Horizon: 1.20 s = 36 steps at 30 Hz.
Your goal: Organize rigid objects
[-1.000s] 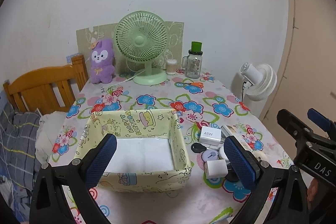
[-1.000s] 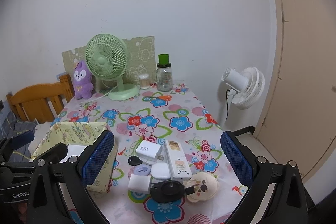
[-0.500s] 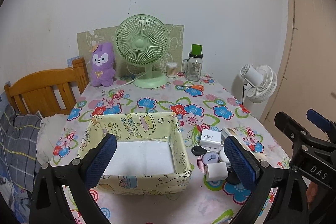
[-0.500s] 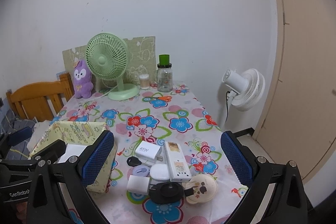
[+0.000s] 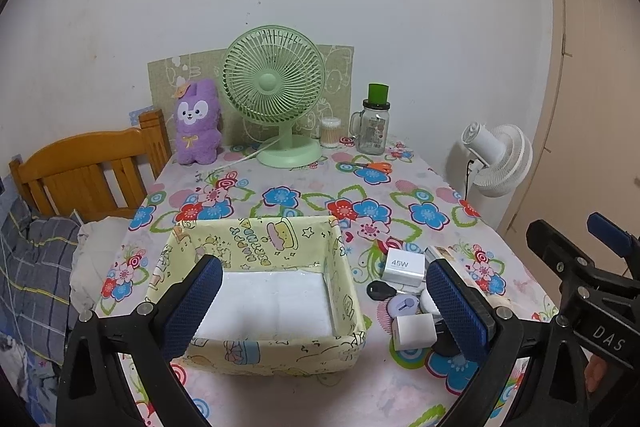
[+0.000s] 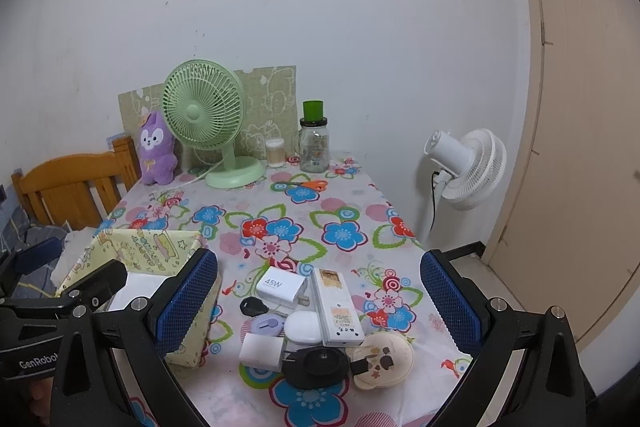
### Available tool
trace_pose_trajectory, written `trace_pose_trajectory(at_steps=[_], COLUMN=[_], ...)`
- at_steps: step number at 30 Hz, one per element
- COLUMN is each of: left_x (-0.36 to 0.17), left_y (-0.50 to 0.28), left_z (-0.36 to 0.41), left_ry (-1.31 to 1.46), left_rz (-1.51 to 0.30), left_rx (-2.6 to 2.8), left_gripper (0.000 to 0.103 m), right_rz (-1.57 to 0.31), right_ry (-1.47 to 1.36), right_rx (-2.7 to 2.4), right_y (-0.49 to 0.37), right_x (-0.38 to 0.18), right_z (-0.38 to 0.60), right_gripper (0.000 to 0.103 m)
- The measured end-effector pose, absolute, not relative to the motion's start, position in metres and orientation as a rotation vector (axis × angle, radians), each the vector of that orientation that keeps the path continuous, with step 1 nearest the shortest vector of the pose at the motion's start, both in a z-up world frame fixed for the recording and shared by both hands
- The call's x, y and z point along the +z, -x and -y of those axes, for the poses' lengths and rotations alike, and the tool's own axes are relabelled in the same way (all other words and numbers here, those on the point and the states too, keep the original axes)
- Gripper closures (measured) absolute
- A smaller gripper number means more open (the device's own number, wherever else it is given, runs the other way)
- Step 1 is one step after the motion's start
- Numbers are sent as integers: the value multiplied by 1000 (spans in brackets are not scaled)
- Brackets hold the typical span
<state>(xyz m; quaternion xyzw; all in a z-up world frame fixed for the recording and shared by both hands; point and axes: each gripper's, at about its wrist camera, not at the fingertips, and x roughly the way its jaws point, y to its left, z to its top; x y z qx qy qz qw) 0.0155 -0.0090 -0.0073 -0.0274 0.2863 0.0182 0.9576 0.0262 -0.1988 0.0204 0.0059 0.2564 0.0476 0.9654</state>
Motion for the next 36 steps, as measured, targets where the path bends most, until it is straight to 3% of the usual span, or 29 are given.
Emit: trace_pose_trajectory(at_steps=[25, 36], left_x=[-12, -23], left_y=[-28, -39], left_z=[9, 22], left_ry=[67, 46], left_rz=[-614, -650], left_rx=[58, 31], left_gripper=[0, 10], right_rz=[-528, -557], right_ry=[-39, -24], right_rx=[144, 125], right_y=[-33, -41], right_x=[15, 6], right_z=[194, 200], right_gripper=[1, 8])
